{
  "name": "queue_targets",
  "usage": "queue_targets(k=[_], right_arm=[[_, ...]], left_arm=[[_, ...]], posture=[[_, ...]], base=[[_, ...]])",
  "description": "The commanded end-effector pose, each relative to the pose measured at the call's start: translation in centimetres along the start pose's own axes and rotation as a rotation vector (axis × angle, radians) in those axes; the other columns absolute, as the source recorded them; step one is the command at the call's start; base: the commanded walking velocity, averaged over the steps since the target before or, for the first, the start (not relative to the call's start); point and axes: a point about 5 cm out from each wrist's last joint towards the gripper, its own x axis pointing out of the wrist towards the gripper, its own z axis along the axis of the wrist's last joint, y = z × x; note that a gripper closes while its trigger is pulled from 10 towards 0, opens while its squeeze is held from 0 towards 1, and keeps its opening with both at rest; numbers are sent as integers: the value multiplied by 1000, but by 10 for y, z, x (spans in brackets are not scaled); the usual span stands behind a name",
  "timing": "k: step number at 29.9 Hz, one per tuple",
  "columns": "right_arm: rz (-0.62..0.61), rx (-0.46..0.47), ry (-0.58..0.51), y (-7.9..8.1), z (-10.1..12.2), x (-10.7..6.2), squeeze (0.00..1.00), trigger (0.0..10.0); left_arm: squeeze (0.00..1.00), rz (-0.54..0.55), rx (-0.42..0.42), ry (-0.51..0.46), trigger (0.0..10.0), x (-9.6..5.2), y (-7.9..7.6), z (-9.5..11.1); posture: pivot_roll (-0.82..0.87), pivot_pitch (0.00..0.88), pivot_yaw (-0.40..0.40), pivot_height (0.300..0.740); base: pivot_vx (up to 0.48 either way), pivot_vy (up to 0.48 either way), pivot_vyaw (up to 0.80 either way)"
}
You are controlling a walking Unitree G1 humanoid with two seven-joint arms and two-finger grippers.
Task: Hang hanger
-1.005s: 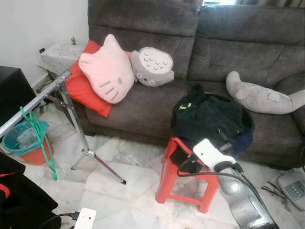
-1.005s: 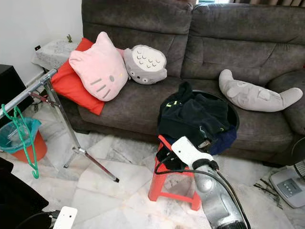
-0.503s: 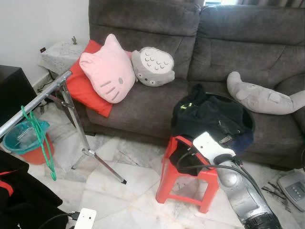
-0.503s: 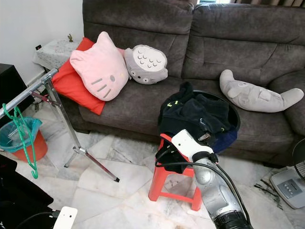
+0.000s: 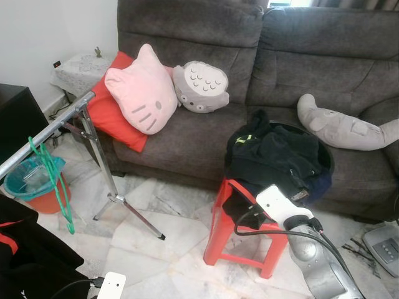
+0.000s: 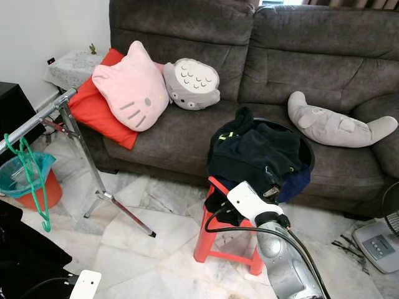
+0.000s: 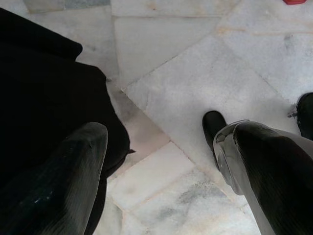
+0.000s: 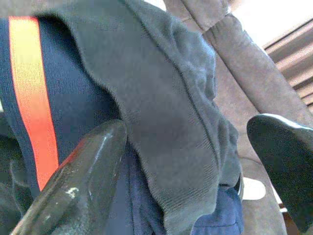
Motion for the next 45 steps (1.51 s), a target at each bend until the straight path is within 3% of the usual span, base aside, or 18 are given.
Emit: queue_targets(k=[1, 9, 18, 30, 45], right_arm=[[-10, -9, 3, -4, 0, -3, 0, 10000], [-24, -19, 17, -10, -2, -3, 0, 10000], [8, -45, 81, -4, -10, 1, 0, 10000], [2, -42, 81, -7, -7, 6, 0, 10000], [-155, -20, -11, -28, 9, -5, 0, 10000]], left_arm=[[0, 2, 5, 28, 10000, -1, 0, -6], [0, -1, 4, 28, 10000, -1, -1, -6], [0, -2, 2, 31, 10000, -1, -2, -7], [0, -1, 0, 31, 10000, -1, -2, -7], [0, 0, 4, 27, 10000, -1, -2, -5]], posture=[[-16, 0, -43, 740], [-16, 0, -43, 740], [-14, 0, -46, 740], [-14, 0, -47, 740], [-17, 0, -49, 740]], base=[[0, 0, 0], [0, 0, 0], [0, 0, 0], [0, 0, 0], [0, 0, 0]])
